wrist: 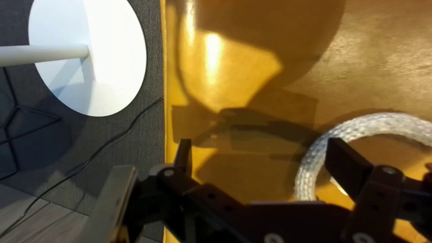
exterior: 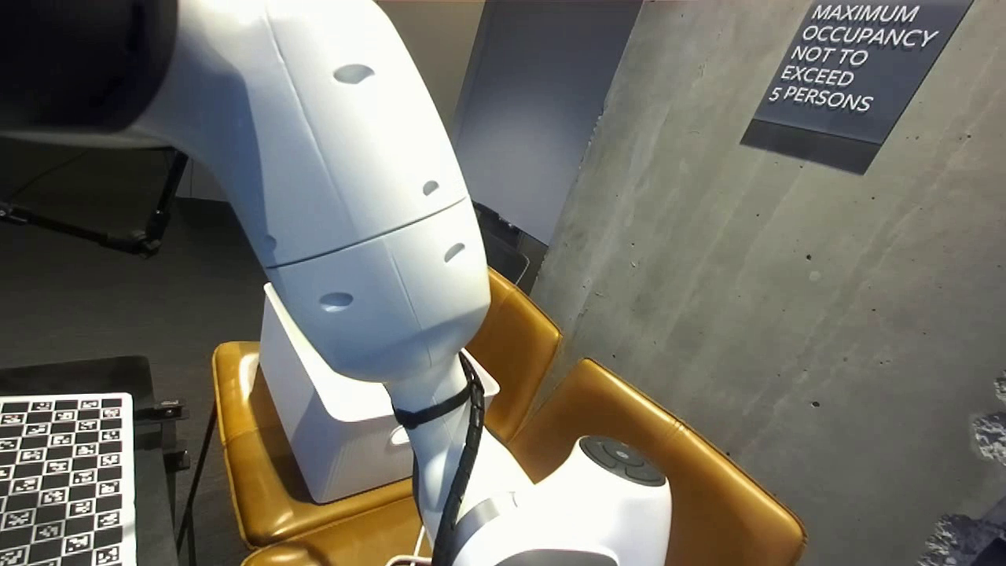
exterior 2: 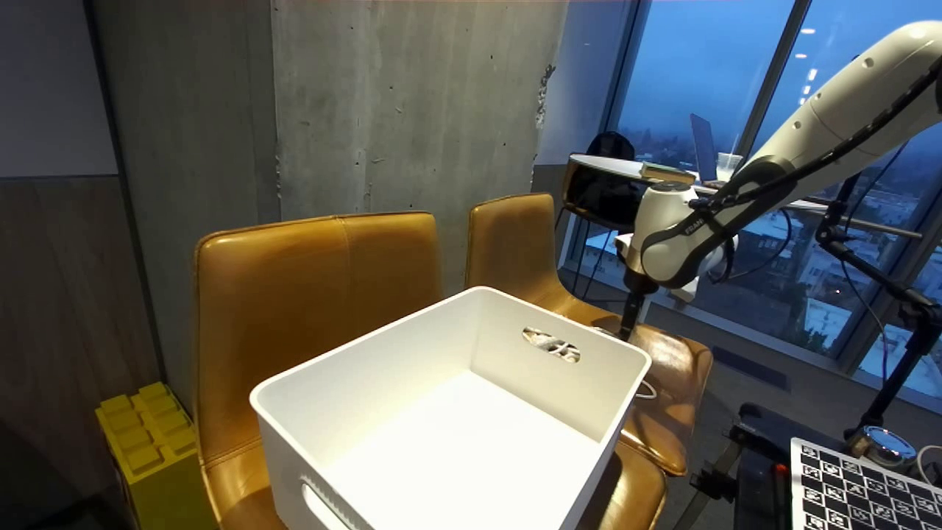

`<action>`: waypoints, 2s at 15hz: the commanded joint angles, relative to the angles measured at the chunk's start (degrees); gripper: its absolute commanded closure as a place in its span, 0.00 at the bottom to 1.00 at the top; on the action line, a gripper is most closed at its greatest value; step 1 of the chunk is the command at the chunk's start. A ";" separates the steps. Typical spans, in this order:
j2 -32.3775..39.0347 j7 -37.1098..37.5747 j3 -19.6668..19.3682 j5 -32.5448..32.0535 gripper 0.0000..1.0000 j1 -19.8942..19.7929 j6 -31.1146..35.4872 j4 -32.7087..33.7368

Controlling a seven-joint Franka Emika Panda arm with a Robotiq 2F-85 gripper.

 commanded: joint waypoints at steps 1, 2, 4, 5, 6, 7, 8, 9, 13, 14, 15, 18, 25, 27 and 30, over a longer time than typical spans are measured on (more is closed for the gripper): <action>2.79 0.49 0.86 -0.10 0.00 -1.61 -2.31 4.21; 3.12 0.49 0.96 -0.05 0.00 -1.75 -2.66 4.47; 3.41 0.53 1.35 0.09 0.00 -1.69 -3.13 4.95; 3.53 0.70 1.48 0.10 0.00 -1.42 -3.14 5.18; 3.63 0.88 1.68 0.11 0.00 -1.15 -3.25 5.55; 3.52 1.01 1.93 0.09 0.00 -0.84 -3.36 5.82; 3.35 1.09 2.15 0.04 0.00 -0.58 -3.39 5.95; 3.40 1.24 2.30 -0.06 0.00 -0.19 -3.55 6.20; 4.66 2.01 2.27 -0.47 0.00 1.10 -2.92 5.94; 5.11 2.19 2.14 -0.54 0.00 1.35 -2.86 5.94; 5.74 2.45 1.89 -0.64 0.02 1.58 -2.78 6.05; 7.35 3.18 1.59 -0.50 0.31 1.72 -3.28 6.92; 4.87 6.06 -0.86 -1.35 0.84 3.41 -2.88 3.90; 3.91 6.89 -2.04 -1.86 0.99 4.38 -2.68 2.32; 0.74 9.10 -4.30 -2.93 0.99 7.07 -2.41 -2.07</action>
